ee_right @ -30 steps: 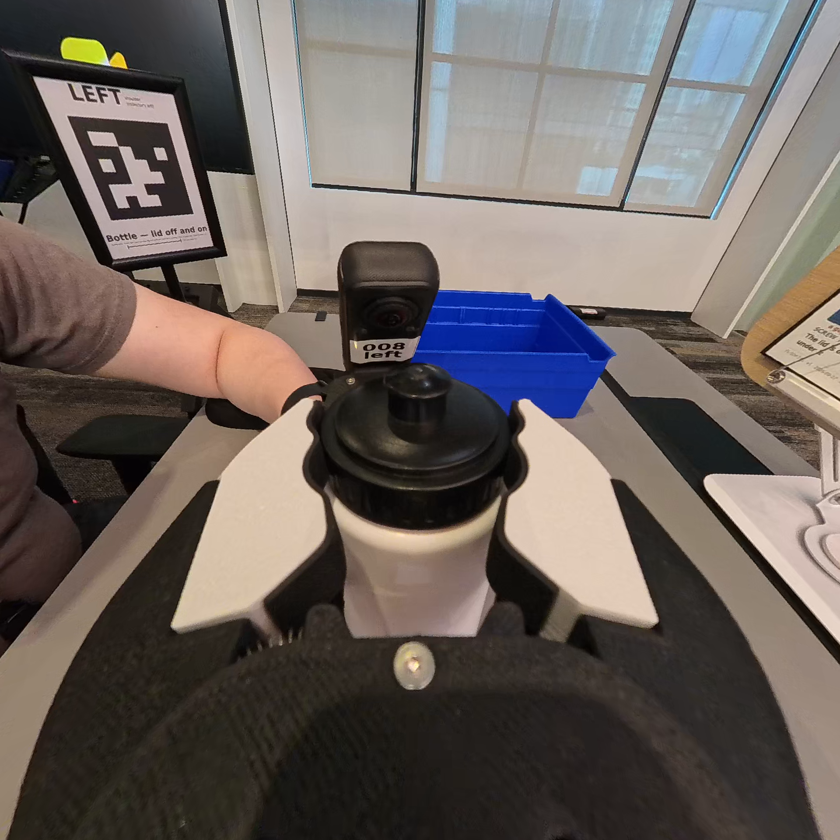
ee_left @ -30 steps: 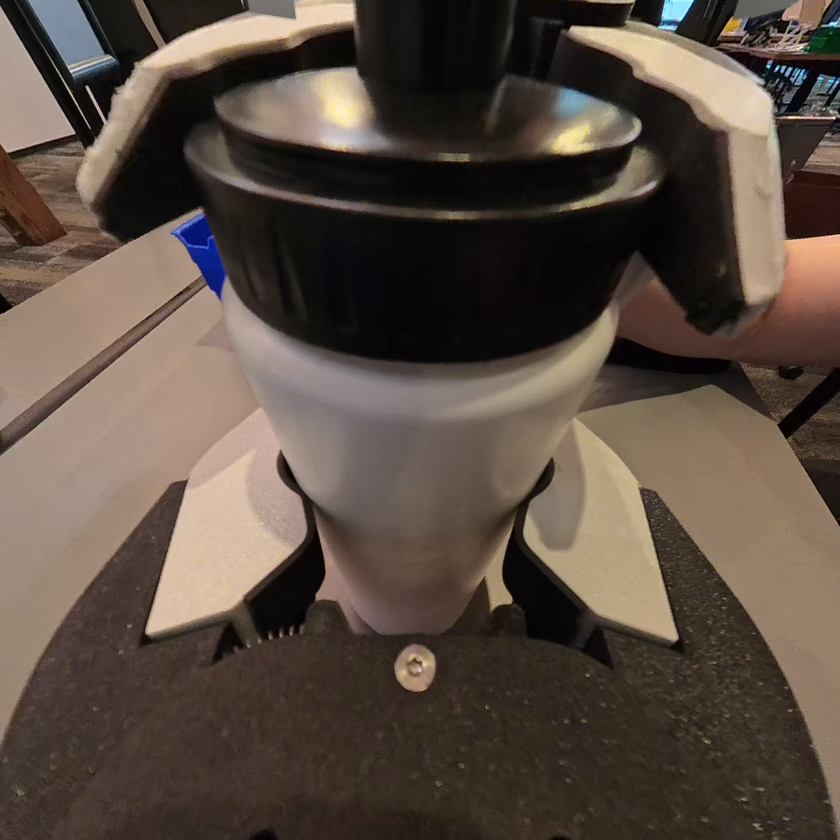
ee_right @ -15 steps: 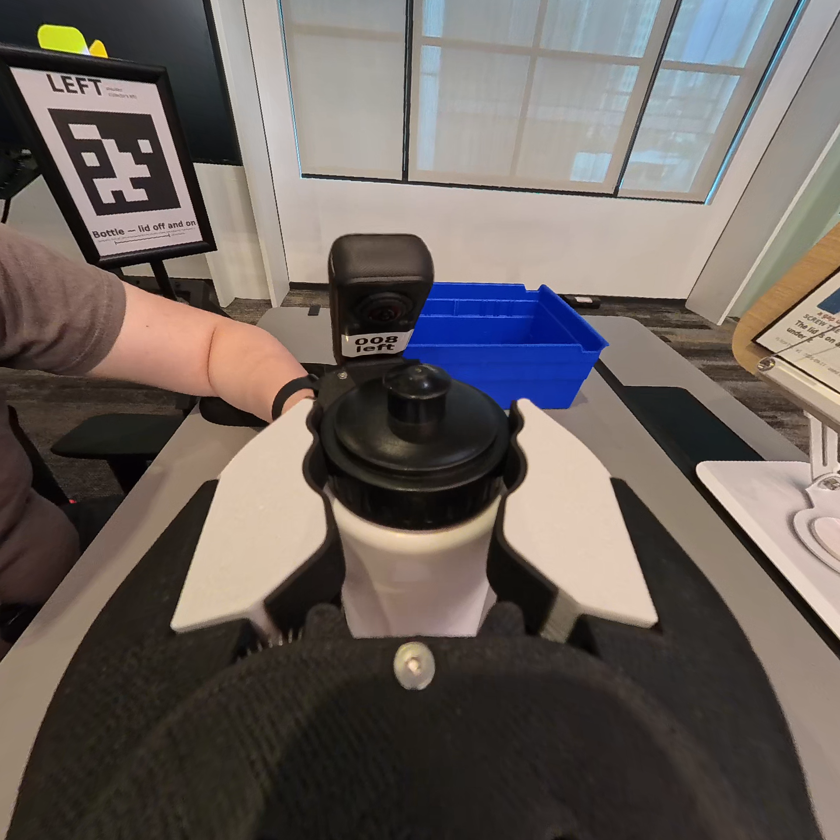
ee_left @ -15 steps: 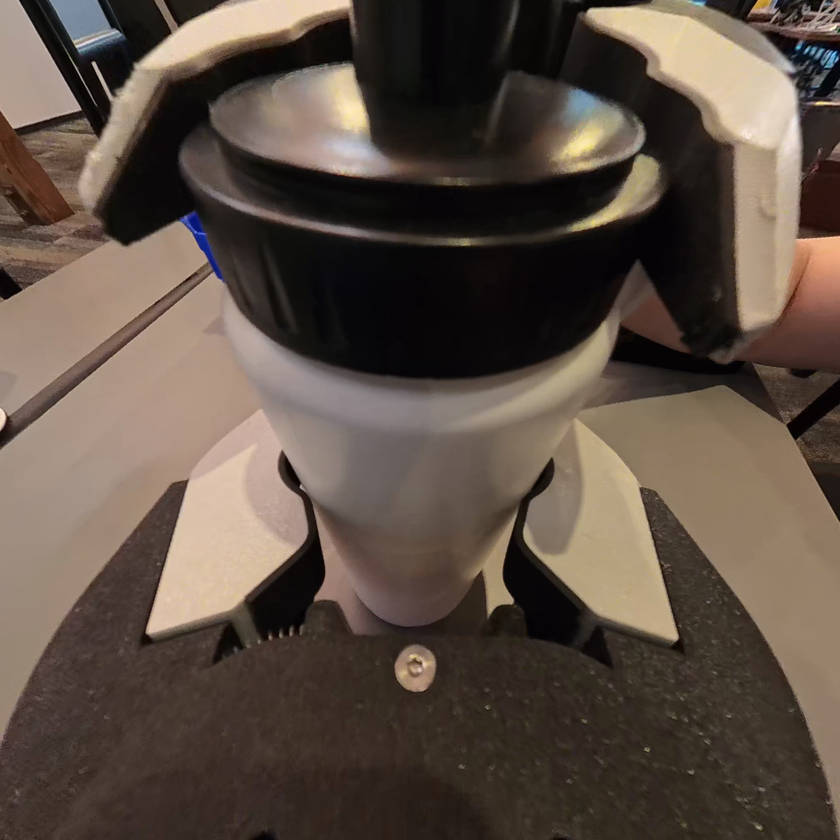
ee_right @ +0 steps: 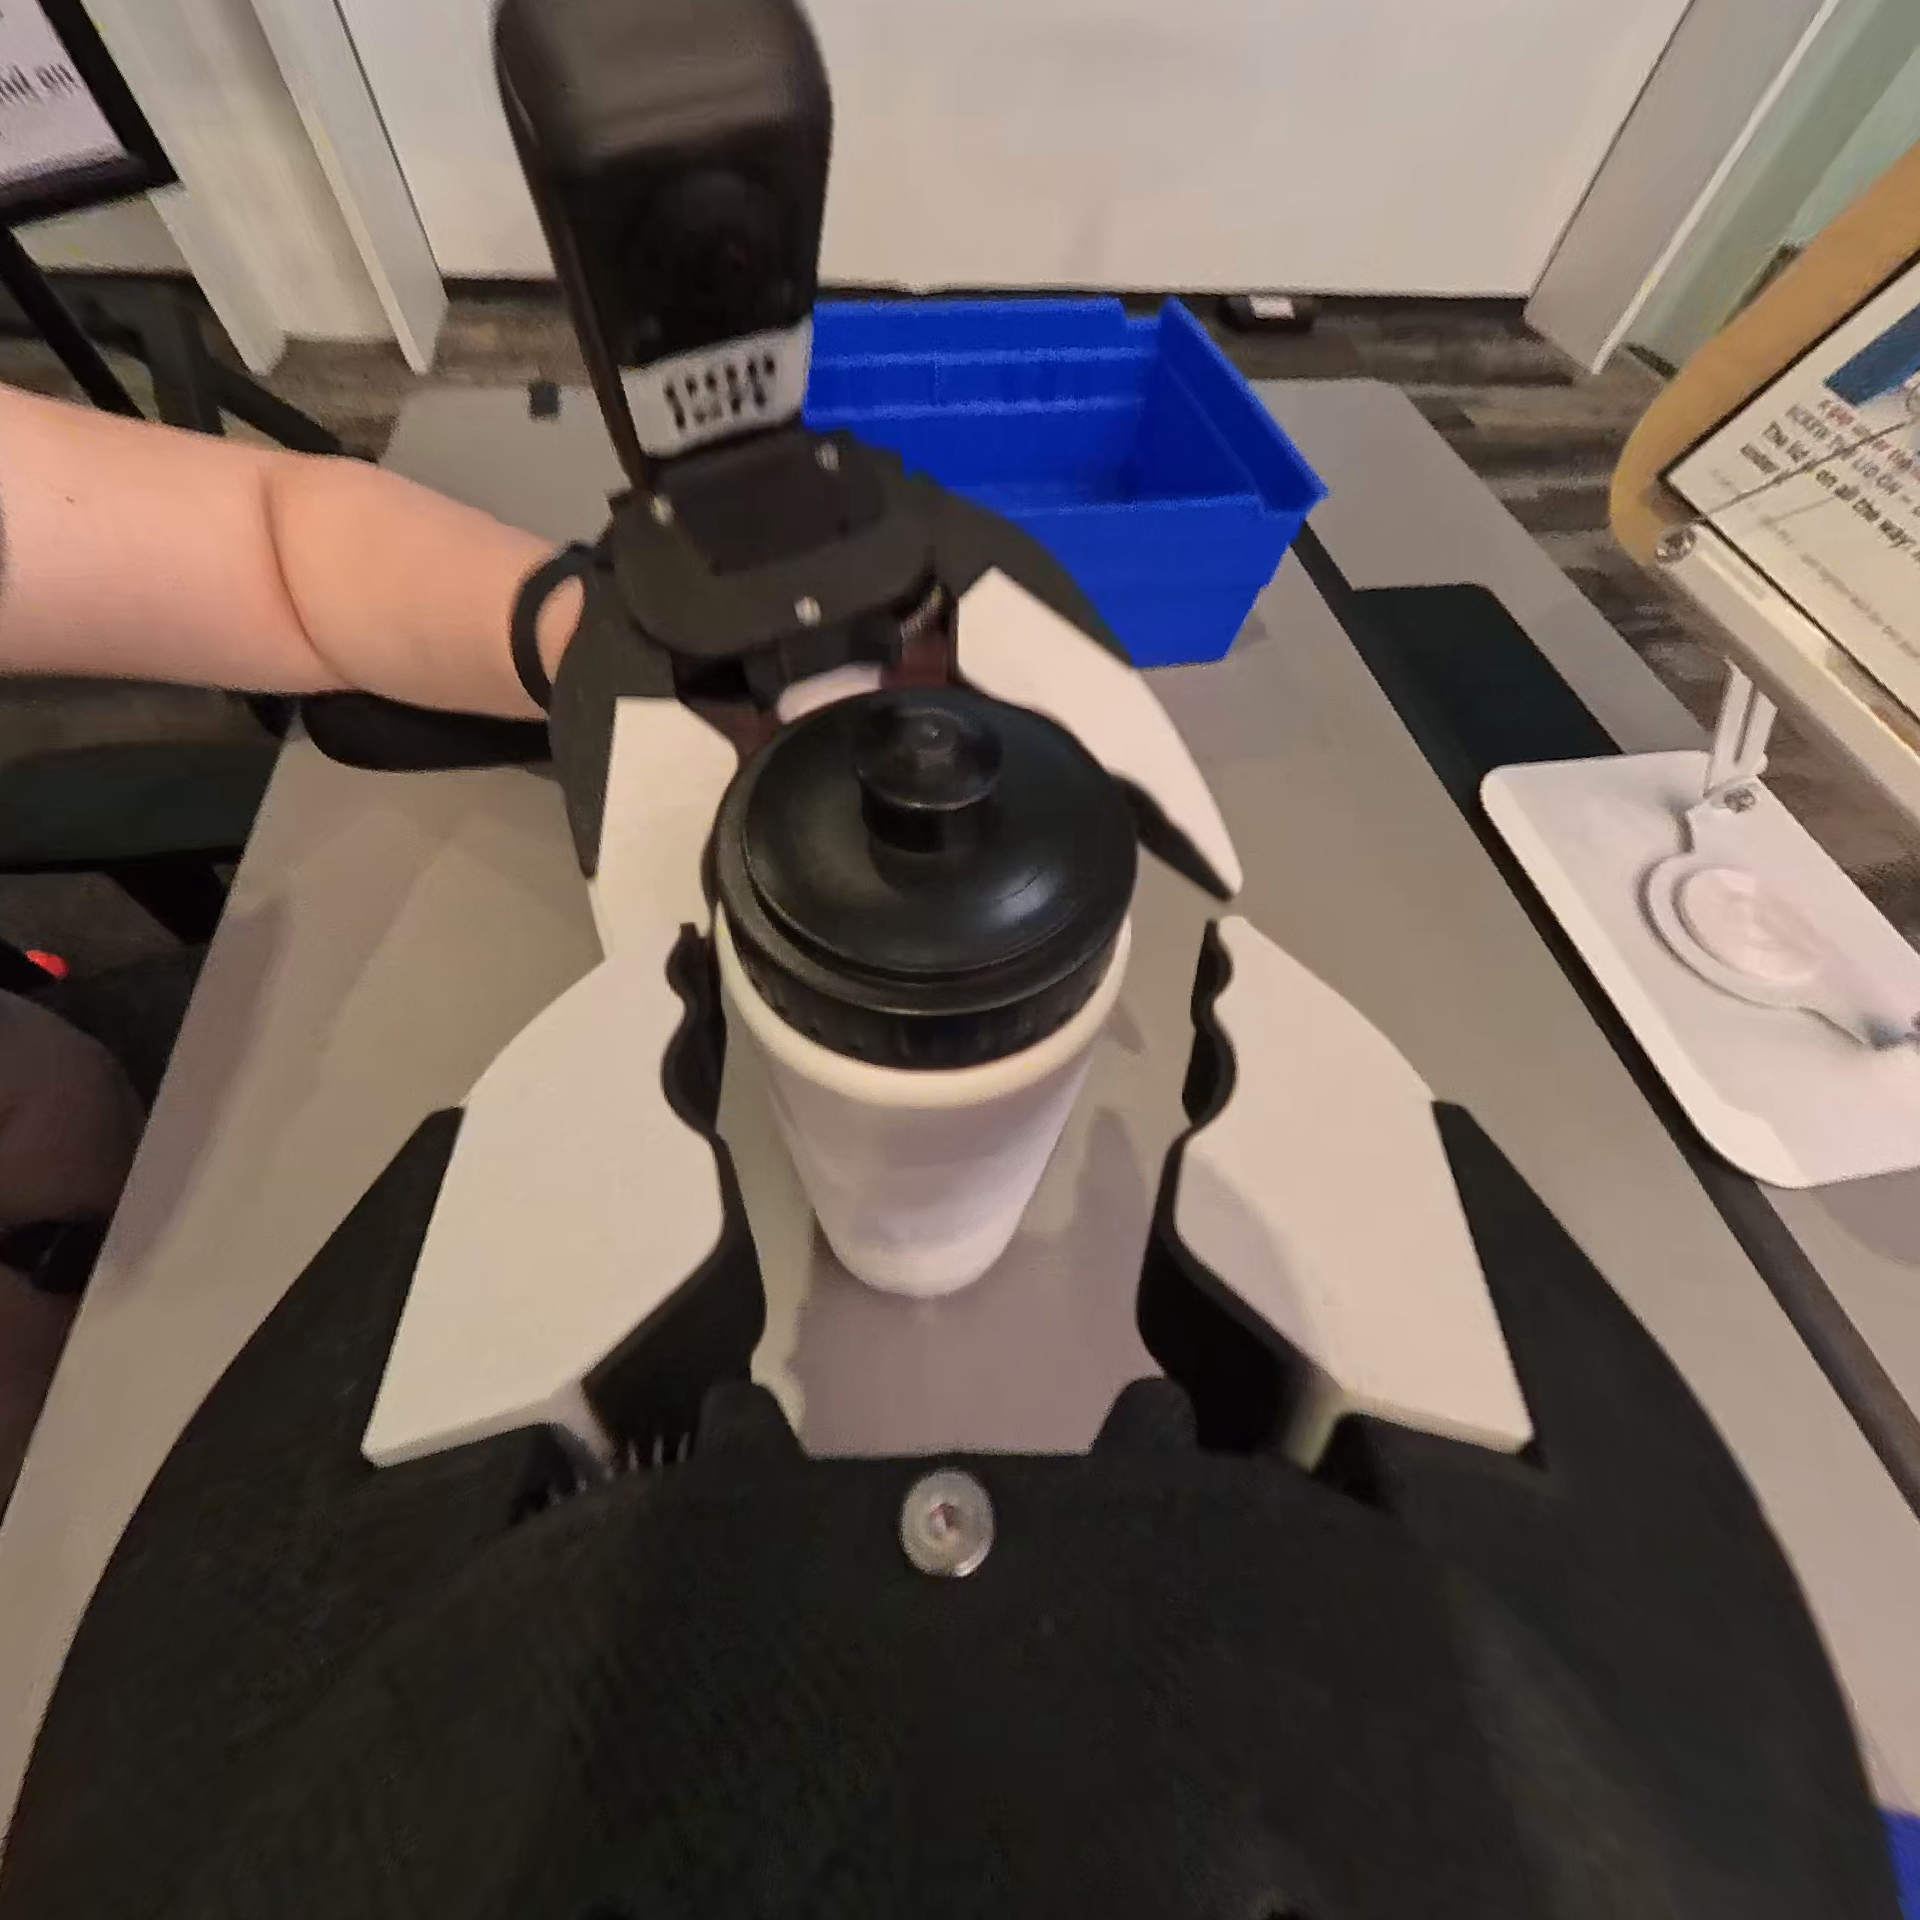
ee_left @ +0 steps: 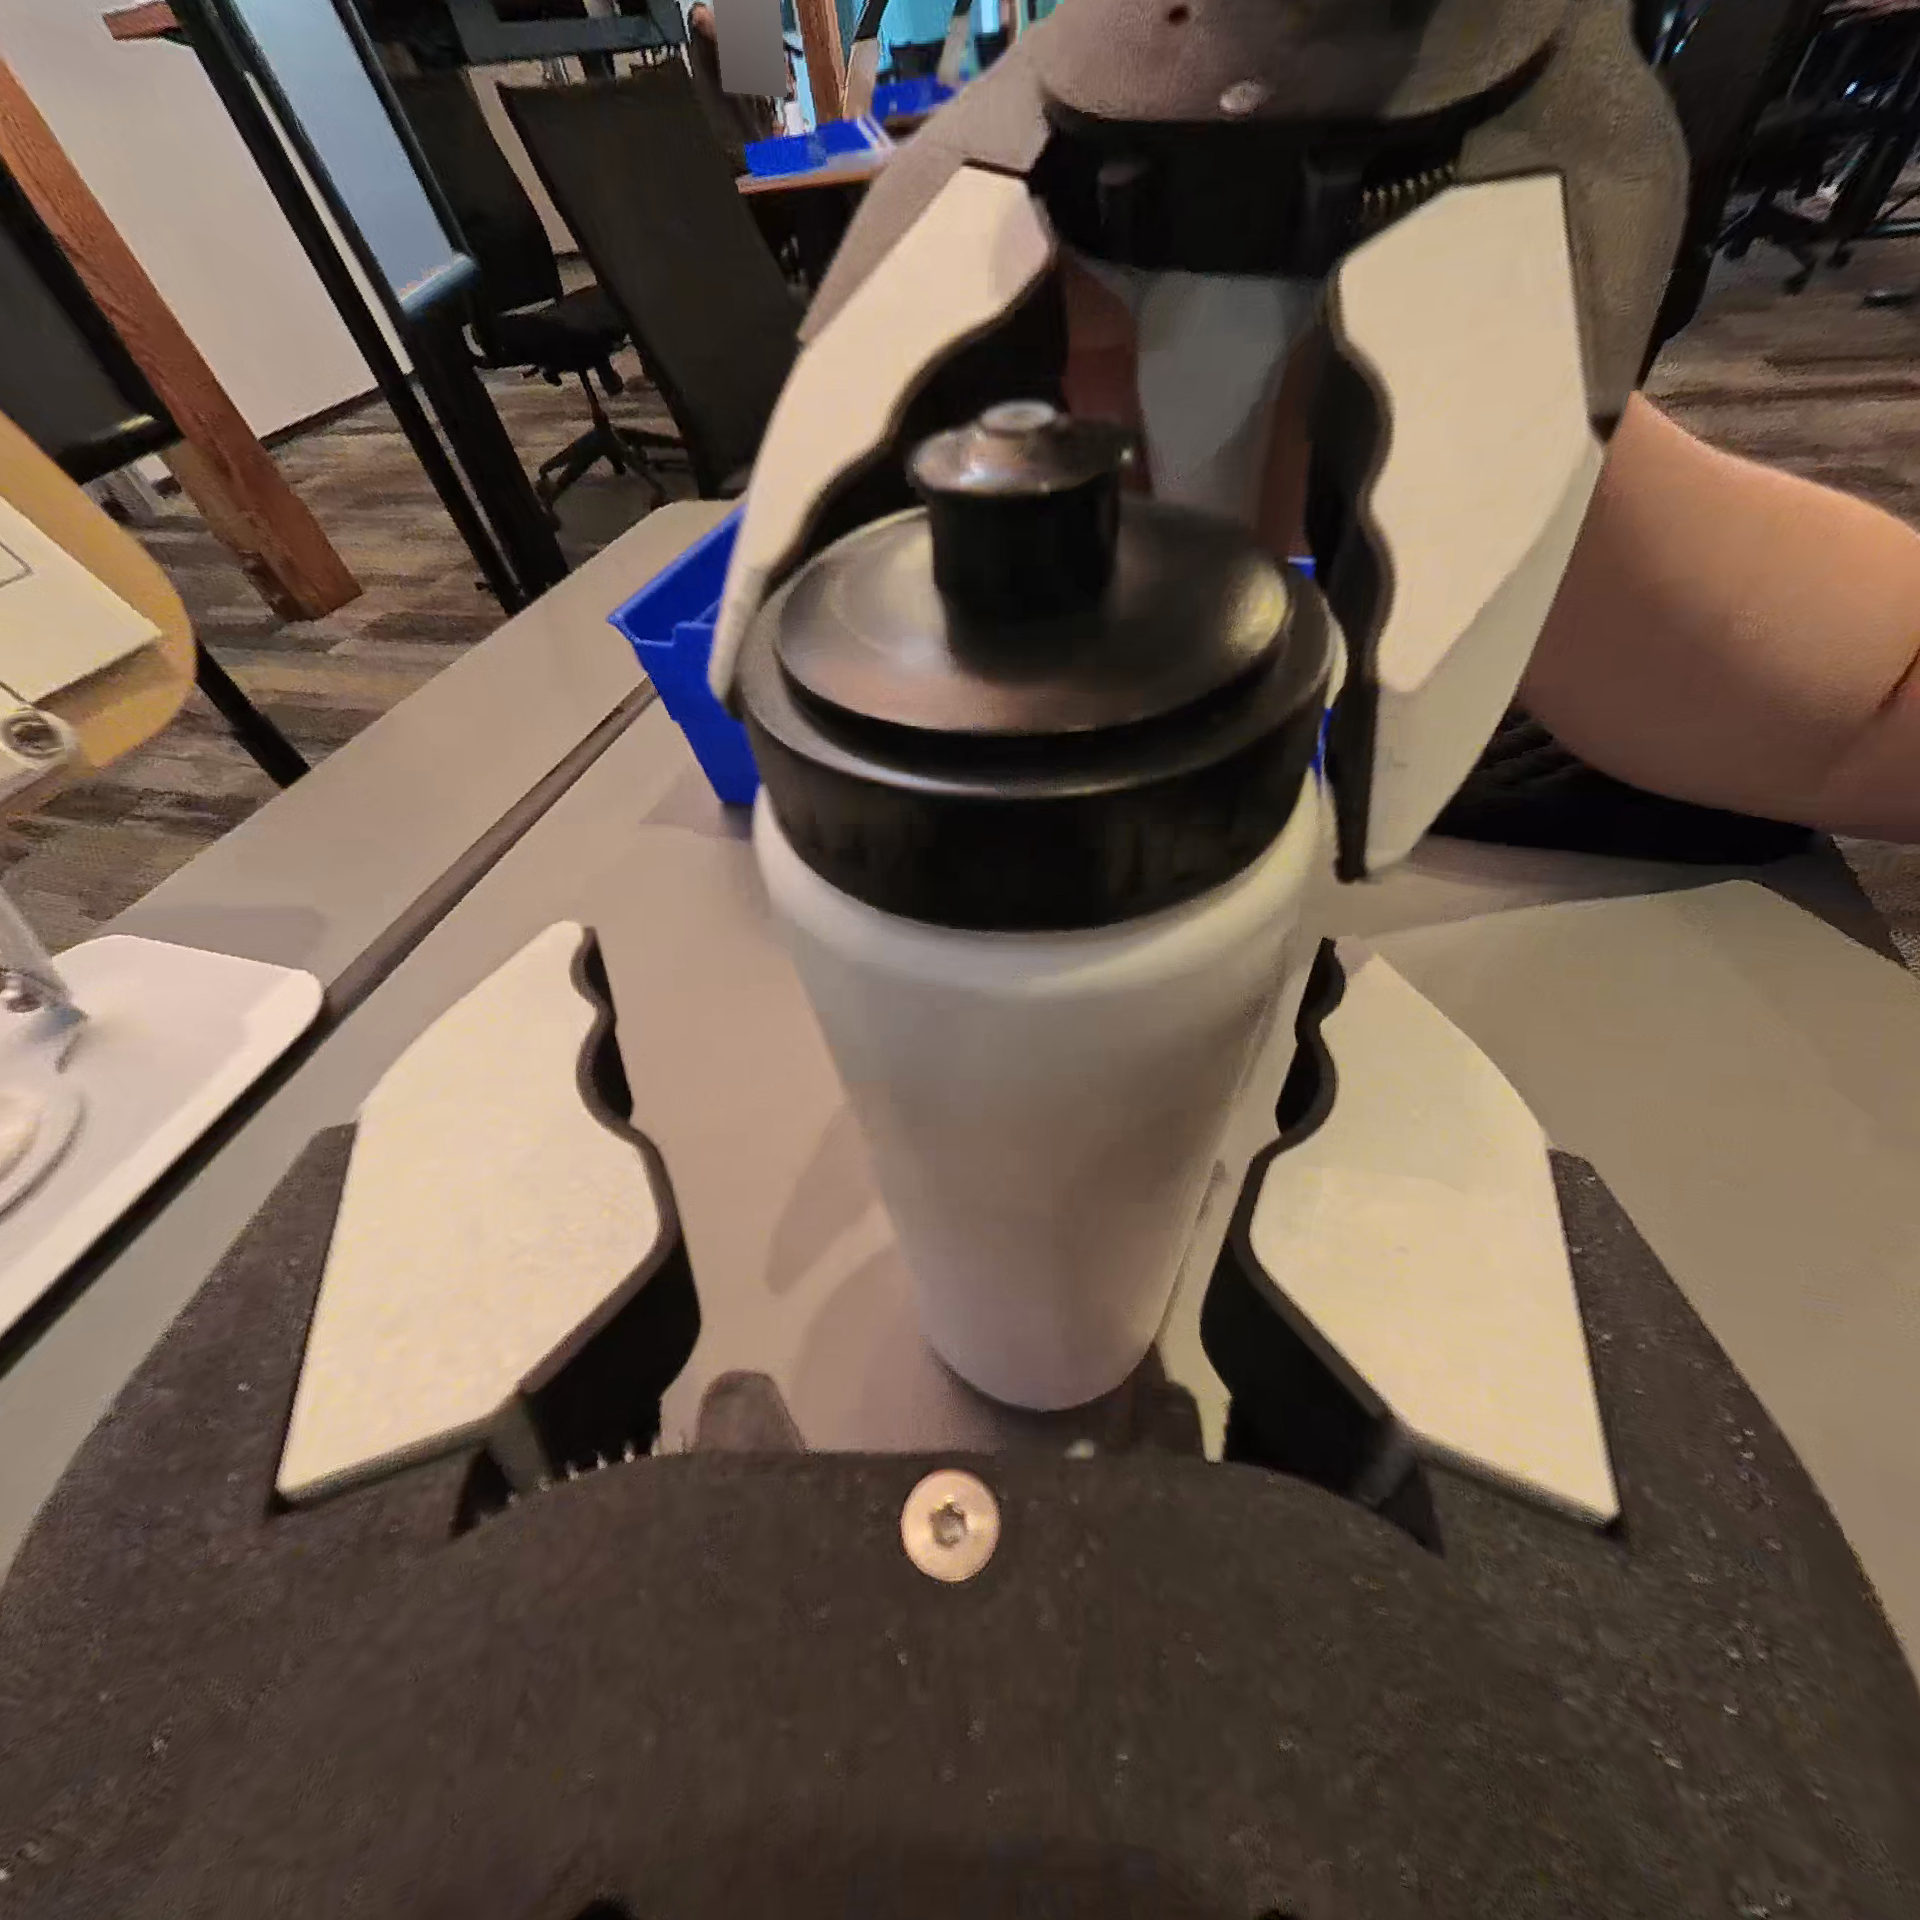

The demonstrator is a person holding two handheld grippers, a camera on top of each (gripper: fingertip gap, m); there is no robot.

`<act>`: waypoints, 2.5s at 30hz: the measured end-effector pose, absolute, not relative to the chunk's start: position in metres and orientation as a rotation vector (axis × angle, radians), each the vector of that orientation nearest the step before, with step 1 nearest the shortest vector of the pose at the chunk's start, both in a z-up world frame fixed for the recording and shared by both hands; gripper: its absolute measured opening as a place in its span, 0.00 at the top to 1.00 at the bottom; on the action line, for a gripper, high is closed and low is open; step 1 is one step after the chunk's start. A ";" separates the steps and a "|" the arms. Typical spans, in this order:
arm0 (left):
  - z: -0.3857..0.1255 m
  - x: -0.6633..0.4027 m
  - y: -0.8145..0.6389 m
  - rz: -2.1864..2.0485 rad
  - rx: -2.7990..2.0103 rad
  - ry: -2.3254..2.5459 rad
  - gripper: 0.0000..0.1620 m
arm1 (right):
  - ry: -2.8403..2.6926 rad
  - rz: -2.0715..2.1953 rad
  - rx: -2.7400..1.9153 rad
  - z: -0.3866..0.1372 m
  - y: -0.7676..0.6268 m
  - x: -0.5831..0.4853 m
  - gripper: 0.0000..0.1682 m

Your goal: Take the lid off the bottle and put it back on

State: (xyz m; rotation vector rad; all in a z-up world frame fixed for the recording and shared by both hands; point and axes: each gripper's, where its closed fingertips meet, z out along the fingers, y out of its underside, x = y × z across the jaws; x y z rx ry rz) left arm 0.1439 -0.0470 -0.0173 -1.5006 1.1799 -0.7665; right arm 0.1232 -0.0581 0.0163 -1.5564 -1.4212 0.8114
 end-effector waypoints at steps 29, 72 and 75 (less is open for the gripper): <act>0.092 0.053 -0.056 -0.605 -1.378 1.143 0.25 | -1.316 0.779 -1.685 -0.045 -0.034 0.101 0.49; 0.039 0.088 -0.050 -0.574 -1.520 1.292 0.27 | -0.402 -0.020 -2.957 -0.132 0.046 0.408 0.50; 0.035 0.090 -0.050 -0.574 -1.529 1.301 0.27 | -0.416 -0.030 -2.974 -0.135 0.044 0.408 0.52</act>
